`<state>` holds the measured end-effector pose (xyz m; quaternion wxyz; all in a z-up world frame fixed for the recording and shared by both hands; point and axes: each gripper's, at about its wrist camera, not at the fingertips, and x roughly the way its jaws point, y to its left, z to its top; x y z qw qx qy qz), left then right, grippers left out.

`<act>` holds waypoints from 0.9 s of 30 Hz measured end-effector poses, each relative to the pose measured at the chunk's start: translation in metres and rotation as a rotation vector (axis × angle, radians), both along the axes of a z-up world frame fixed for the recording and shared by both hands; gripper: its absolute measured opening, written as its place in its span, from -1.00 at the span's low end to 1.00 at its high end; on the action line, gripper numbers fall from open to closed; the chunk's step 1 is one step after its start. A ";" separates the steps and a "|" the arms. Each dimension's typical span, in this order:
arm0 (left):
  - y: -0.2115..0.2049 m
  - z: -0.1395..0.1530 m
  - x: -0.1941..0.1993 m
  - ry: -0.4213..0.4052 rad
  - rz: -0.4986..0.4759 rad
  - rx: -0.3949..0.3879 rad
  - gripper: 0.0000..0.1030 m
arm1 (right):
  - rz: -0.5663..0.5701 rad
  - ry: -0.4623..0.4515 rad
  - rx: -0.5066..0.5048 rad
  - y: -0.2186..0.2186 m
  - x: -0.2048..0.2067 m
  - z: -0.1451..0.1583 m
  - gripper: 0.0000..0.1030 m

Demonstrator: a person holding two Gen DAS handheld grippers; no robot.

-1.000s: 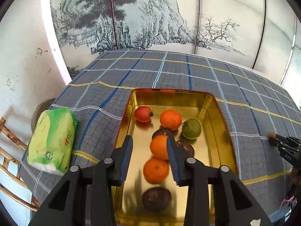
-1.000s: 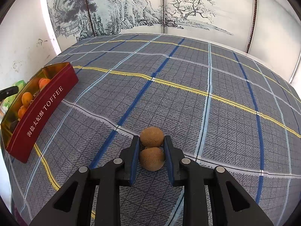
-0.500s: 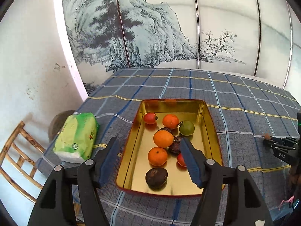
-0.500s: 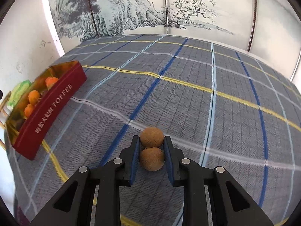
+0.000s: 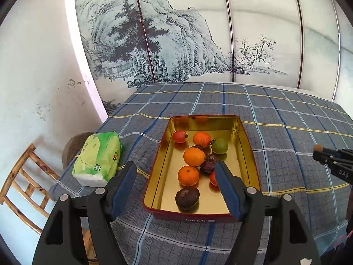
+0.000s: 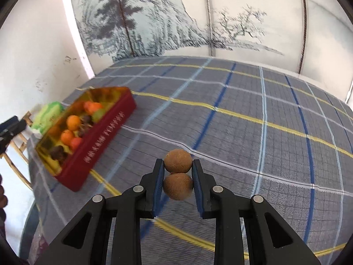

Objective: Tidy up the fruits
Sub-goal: 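Carry the two brown balls over the tin with the right tool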

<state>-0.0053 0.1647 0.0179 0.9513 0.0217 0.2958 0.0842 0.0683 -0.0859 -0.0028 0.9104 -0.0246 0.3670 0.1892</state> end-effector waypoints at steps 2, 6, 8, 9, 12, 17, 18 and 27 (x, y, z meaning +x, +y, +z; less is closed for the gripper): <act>0.001 -0.001 -0.005 -0.001 -0.001 -0.003 0.45 | 0.020 -0.014 0.018 0.006 -0.007 0.008 -0.48; 0.002 -0.002 -0.007 -0.001 -0.001 -0.005 0.45 | 0.047 -0.041 0.035 0.018 -0.020 0.022 -0.48; 0.003 -0.004 -0.011 0.002 -0.003 -0.009 0.45 | 0.054 -0.055 0.032 0.022 -0.026 0.026 -0.48; 0.003 -0.005 -0.014 0.003 -0.004 -0.012 0.45 | 0.059 -0.058 0.035 0.023 -0.029 0.029 -0.48; 0.005 -0.007 -0.023 -0.001 -0.002 -0.016 0.45 | 0.073 -0.065 0.032 0.029 -0.036 0.034 -0.48; 0.013 -0.008 -0.033 -0.001 0.011 -0.025 0.47 | 0.130 -0.070 0.029 0.049 -0.044 0.041 -0.48; 0.015 -0.008 -0.035 -0.003 0.015 -0.029 0.47 | 0.145 -0.069 0.026 0.055 -0.045 0.041 -0.48; 0.027 -0.011 -0.051 -0.005 0.028 -0.042 0.54 | 0.286 -0.038 0.014 0.122 -0.037 0.043 -0.48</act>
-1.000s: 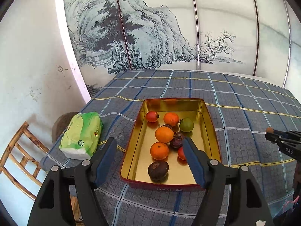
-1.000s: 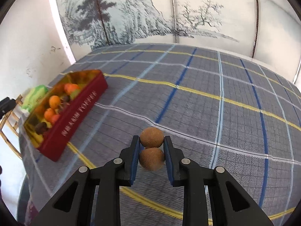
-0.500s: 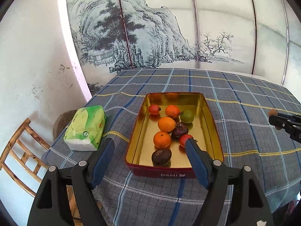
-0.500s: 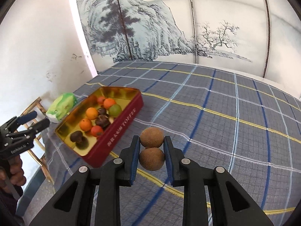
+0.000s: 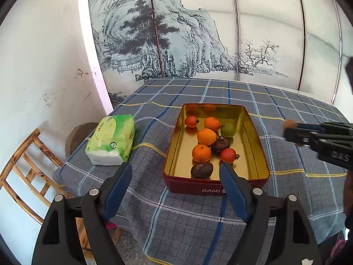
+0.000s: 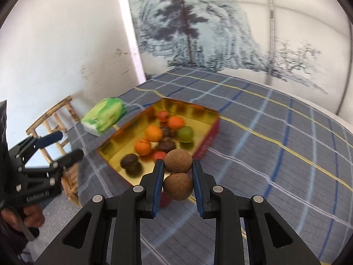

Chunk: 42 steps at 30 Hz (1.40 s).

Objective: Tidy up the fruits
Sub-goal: 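Carry the two brown balls over the tin with the right tool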

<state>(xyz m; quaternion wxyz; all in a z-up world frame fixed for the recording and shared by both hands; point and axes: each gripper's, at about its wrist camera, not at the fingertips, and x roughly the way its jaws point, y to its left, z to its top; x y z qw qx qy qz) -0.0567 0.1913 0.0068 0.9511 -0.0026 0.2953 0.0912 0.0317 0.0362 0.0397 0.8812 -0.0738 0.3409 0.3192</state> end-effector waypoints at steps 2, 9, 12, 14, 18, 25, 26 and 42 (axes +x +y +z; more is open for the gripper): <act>0.000 0.000 -0.004 -0.009 0.003 0.021 0.57 | 0.020 0.014 -0.005 0.014 0.004 -0.004 -0.48; 0.002 0.002 -0.008 -0.031 -0.001 0.047 0.67 | 0.048 0.060 -0.035 0.046 0.021 -0.022 -0.48; 0.000 0.003 -0.009 -0.027 -0.002 0.048 0.68 | 0.038 0.073 -0.052 0.051 0.031 -0.030 -0.48; 0.000 0.002 -0.008 -0.024 -0.010 0.048 0.68 | 0.029 0.079 -0.062 0.052 0.038 -0.034 -0.48; -0.001 0.001 -0.003 -0.019 -0.022 0.050 0.68 | 0.010 0.090 -0.077 0.054 0.051 -0.040 -0.48; 0.000 -0.004 0.003 -0.006 -0.032 0.043 0.68 | -0.006 0.093 -0.111 0.063 0.070 -0.049 -0.48; 0.001 -0.006 0.004 -0.003 -0.033 0.041 0.68 | -0.007 0.093 -0.115 0.064 0.073 -0.050 -0.48; -0.002 -0.015 0.012 0.020 -0.048 0.042 0.71 | -0.015 0.112 -0.133 0.071 0.092 -0.063 -0.48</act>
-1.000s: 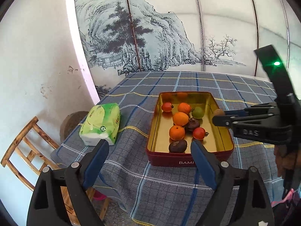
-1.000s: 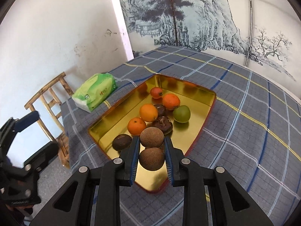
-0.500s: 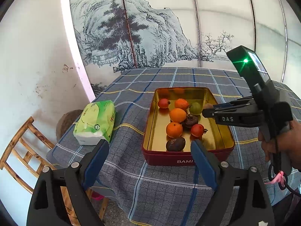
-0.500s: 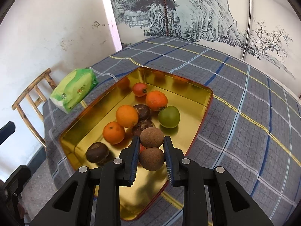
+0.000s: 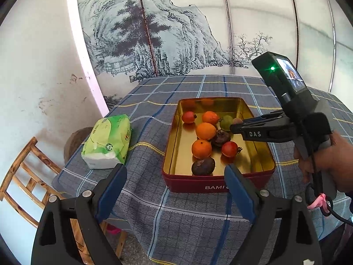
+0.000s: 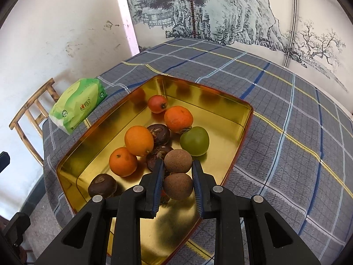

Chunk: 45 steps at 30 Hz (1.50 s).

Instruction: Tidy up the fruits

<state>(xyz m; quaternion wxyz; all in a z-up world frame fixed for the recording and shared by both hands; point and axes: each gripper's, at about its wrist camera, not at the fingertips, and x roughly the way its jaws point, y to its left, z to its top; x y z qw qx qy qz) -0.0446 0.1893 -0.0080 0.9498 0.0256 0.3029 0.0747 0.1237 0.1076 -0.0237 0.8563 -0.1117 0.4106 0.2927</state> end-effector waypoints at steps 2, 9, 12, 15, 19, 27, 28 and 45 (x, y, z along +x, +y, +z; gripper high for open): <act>-0.001 0.000 0.000 0.001 -0.001 0.000 0.71 | -0.002 0.003 0.001 0.000 0.001 -0.002 -0.48; -0.004 -0.003 0.004 0.011 -0.011 -0.002 0.73 | -0.001 0.011 0.007 0.000 0.005 -0.006 -0.48; -0.004 -0.004 0.005 0.013 -0.014 -0.003 0.73 | -0.001 0.013 0.012 0.000 0.006 -0.006 -0.48; -0.006 -0.005 0.005 0.014 -0.020 -0.002 0.73 | -0.003 0.011 0.019 -0.001 0.007 -0.007 -0.48; -0.008 -0.005 0.005 0.014 -0.029 -0.001 0.73 | -0.005 0.011 0.023 -0.001 0.008 -0.007 -0.47; -0.008 -0.001 0.001 -0.003 -0.038 -0.010 0.73 | -0.019 -0.028 0.082 -0.009 -0.002 0.008 -0.47; -0.008 0.001 0.000 -0.006 -0.035 -0.010 0.73 | -0.020 -0.045 0.091 -0.010 -0.008 0.013 -0.46; -0.001 0.048 -0.050 -0.234 0.043 -0.070 0.99 | -0.149 -0.605 0.157 -0.075 -0.174 0.090 0.80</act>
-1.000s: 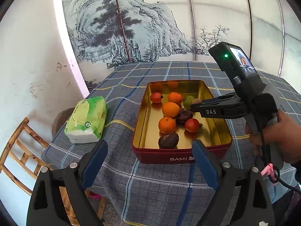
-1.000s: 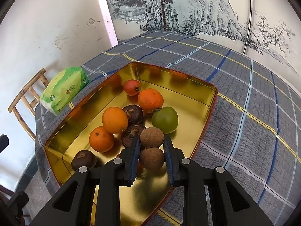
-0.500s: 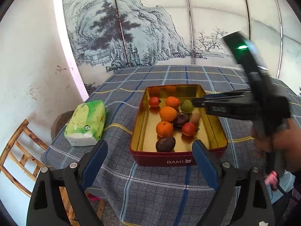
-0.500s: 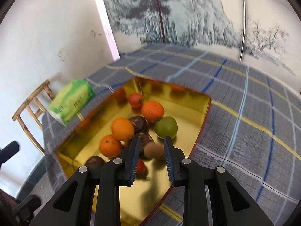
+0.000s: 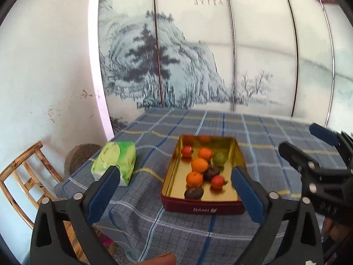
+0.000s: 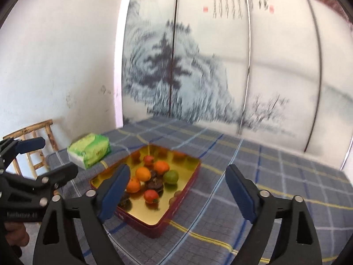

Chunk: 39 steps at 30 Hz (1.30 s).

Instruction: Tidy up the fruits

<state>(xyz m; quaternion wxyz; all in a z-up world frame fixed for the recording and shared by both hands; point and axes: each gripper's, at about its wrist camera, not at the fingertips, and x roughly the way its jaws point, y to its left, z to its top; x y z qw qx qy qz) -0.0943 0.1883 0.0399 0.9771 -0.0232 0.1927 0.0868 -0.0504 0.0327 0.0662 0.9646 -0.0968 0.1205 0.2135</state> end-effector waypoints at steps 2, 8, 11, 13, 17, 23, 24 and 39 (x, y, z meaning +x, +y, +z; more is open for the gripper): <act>-0.001 0.008 -0.007 -0.020 0.006 0.000 1.00 | 0.002 -0.036 0.012 -0.004 -0.012 0.007 0.84; 0.000 0.027 -0.028 -0.060 0.014 -0.025 1.00 | 0.016 -0.066 0.037 -0.013 -0.035 0.020 0.86; -0.002 0.033 -0.038 -0.077 0.018 -0.021 1.00 | 0.023 -0.081 0.032 -0.016 -0.046 0.025 0.87; -0.005 0.036 -0.044 -0.087 0.016 -0.011 1.00 | 0.024 -0.095 0.027 -0.017 -0.054 0.027 0.88; -0.010 0.043 -0.055 -0.110 0.003 0.003 1.00 | 0.021 -0.107 0.024 -0.022 -0.067 0.031 0.89; -0.017 0.052 -0.062 -0.128 -0.012 0.022 1.00 | 0.009 -0.125 0.037 -0.034 -0.077 0.036 0.92; -0.018 0.053 -0.063 -0.131 -0.015 0.024 1.00 | 0.006 -0.126 0.040 -0.036 -0.078 0.037 0.92; -0.024 0.054 -0.061 -0.116 -0.015 0.030 1.00 | -0.012 -0.118 0.044 -0.047 -0.077 0.035 0.94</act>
